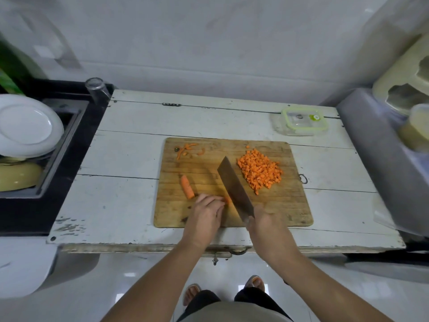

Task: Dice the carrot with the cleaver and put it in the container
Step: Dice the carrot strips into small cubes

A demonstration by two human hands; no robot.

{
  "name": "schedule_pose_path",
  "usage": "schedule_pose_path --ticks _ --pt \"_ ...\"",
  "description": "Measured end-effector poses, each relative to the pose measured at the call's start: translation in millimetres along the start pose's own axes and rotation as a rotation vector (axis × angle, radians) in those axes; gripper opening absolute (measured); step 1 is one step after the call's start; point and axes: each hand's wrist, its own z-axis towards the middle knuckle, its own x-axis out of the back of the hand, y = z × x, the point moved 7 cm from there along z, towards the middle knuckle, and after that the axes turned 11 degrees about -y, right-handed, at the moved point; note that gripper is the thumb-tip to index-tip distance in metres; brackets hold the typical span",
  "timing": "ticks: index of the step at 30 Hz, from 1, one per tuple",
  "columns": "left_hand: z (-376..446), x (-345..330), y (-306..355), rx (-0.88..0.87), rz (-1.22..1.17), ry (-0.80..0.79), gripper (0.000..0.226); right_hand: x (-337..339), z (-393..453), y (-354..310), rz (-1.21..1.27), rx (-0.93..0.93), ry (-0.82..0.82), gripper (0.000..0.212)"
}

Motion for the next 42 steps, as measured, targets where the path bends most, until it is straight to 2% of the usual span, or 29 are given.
schedule_pose_path --ticks 3,8,12,15,19,24,27,30,33,37,39,42 --pt "0.3 -1.1 1.0 -0.015 0.018 -0.019 0.013 -8.1 -8.1 -5.2 -0.076 -0.030 -0.060 0.003" --pt "1.0 -1.7 -1.3 -0.031 0.024 -0.030 0.026 -15.0 -3.9 -21.2 -0.197 -0.100 -0.120 0.022" --pt "0.5 -4.6 -2.8 -0.019 0.046 -0.054 0.029 -8.6 36.9 -25.2 -0.037 -0.087 -0.063 0.016" --pt "-5.6 -0.1 -2.1 -0.036 0.016 -0.034 0.025 4.7 35.6 -8.7 0.067 -0.086 -0.027 0.020" --pt "-18.4 4.7 -5.4 -0.028 0.007 -0.005 0.022 11.5 2.9 2.8 0.077 -0.032 0.026 0.018" --pt "-18.6 2.5 3.2 -0.106 0.078 -0.042 0.020 -4.5 -15.7 -9.5 -0.080 -0.014 -0.057 0.007" --pt "-17.7 3.6 12.8 -0.167 0.138 -0.040 0.019 -14.2 -17.4 -13.9 -0.120 -0.078 -0.100 0.014" --pt "-14.8 1.7 8.0 -0.147 0.126 -0.050 0.031 -19.6 -5.8 -22.6 -0.136 -0.105 -0.106 0.020" --pt "-15.1 -1.4 3.4 -0.119 0.129 -0.089 0.038 -16.4 21.8 -29.8 -0.060 -0.080 -0.062 0.015" --pt "-25.6 0.8 4.0 -0.070 0.080 -0.090 0.030 1.4 22.7 -16.0 0.097 -0.058 -0.022 0.018" --pt "-33.5 6.3 0.9 -0.023 0.036 -0.058 0.030 5.7 6.9 -7.5 0.088 -0.053 0.002 0.019" --pt "-40.6 8.6 3.3 -0.061 0.048 -0.046 0.023 1.6 -9.1 -6.5 0.059 -0.019 -0.024 0.018"
